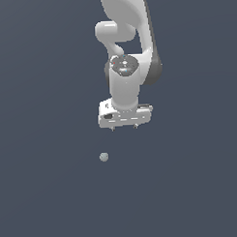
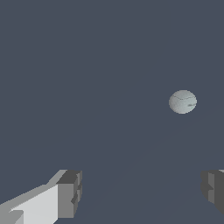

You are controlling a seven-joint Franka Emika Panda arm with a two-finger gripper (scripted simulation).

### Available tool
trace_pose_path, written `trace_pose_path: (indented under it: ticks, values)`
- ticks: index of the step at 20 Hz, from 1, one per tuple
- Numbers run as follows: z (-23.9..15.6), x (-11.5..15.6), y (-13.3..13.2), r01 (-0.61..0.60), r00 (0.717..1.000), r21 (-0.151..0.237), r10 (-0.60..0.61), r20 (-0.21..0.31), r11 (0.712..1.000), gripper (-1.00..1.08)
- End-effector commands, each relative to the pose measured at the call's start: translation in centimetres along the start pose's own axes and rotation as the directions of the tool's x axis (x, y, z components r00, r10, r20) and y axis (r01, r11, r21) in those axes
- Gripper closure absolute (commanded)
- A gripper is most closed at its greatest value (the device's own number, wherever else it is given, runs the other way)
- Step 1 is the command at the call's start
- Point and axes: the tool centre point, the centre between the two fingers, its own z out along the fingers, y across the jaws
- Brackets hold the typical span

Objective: Pick up the object and move it to a goal position.

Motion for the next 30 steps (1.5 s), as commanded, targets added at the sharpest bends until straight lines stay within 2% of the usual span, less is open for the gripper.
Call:
trace_pose_path:
  ticks: [1, 8, 18, 24, 30]
  values:
    - [0.6, 0.6, 0.7, 0.03, 1.0, -0.002, -0.03, -0.001, 1.0, -0.92]
    - [3.0, 2.9, 3.8, 0.152, 0.988, -0.01, -0.152, -0.006, 0.988, -0.92]
    - [6.9, 5.5, 8.6, 0.321, 0.947, -0.02, -0.322, -0.011, 0.947, -0.92]
    - [8.3, 6.2, 10.2, 0.374, 0.927, -0.023, -0.374, -0.012, 0.927, -0.92]
    - [8.8, 6.4, 10.7, 0.391, 0.92, -0.024, -0.391, -0.012, 0.92, -0.92]
